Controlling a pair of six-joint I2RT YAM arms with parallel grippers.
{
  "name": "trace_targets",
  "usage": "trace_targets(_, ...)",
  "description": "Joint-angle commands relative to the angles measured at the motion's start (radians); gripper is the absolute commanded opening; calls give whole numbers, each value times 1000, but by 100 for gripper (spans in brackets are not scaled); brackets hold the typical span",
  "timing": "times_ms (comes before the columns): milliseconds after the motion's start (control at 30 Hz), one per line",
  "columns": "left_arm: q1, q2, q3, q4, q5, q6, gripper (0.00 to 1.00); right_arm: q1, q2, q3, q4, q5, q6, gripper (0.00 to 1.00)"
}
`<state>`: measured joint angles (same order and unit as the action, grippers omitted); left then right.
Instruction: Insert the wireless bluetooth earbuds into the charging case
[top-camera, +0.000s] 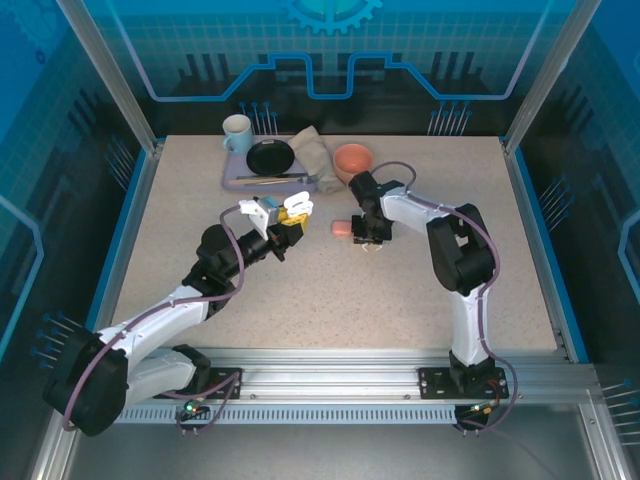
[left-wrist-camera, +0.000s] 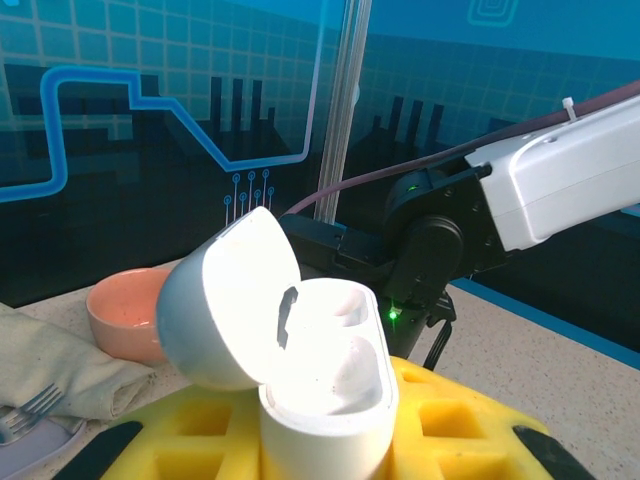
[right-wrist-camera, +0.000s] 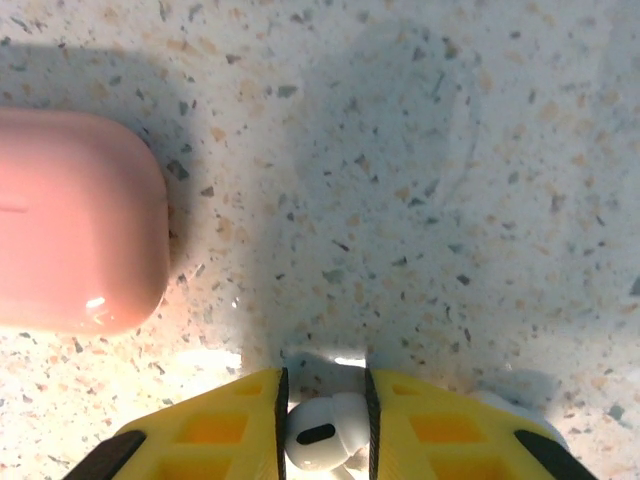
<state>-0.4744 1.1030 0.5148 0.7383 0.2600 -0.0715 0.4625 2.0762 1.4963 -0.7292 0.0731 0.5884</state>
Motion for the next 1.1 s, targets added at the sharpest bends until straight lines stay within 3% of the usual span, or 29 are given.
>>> trace_targets(0,-7,-19,39,12,18,24,0,-8,-68,-40,20,-42,44,25)
trace_targets(533,-7,-16,75,-28,-1,56,0,-1,-421,-167,199,-48,142,25)
trace_targets(1067,-7,79,196,-26,-31,108,0,70,-787,-236,523,124,165,25)
